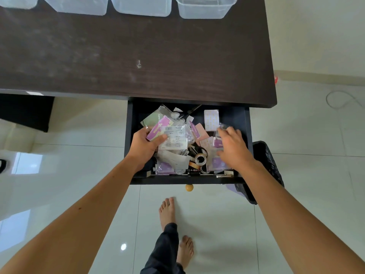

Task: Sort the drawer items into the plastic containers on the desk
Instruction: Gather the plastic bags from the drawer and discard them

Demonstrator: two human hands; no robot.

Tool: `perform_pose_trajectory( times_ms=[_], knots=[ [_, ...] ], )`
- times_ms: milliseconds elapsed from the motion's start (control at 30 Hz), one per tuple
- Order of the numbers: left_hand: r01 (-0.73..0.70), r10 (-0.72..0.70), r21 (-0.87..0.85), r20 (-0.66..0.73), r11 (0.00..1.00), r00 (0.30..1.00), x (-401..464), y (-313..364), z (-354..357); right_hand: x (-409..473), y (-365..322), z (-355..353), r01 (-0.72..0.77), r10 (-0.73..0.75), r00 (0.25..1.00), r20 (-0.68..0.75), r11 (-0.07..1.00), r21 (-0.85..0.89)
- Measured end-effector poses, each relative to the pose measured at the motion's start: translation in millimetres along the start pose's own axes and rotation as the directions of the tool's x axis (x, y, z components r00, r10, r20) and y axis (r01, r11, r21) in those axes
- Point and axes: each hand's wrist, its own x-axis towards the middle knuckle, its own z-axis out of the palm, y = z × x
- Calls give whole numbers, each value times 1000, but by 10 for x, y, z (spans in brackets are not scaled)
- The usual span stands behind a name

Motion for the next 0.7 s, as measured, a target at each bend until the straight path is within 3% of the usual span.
perform_pose_trajectory(
  times_ms=[100,267,400,500,633,700],
  knots=[
    [3,-3,-13,4,1000,1000,0,-2,-6,-15,12,2,25,-26,998,-50,999,-24],
    [-6,6,-6,8,1000,1000,-9,-8,5,-36,-29,-4,-20,23,1000,-17,982,189],
    [-6,6,-12,17,1000,1000,-2,-14,-8,-37,-63,-45,-37,45,998,-47,987,156],
    [-4,5,-11,13,1000,1000,-8,0,-22,-66,-89,-74,-52,72,995,-75,970,235],
    [0,0,-34,6,999,1000,-28,31,-21,-61,-14,-165,30,-20,998,-52,979,201],
    [7,-7,-33,1,999,1000,-30,18,-13,-53,32,-262,50,-41,998,-39,964,262]
  ],
)
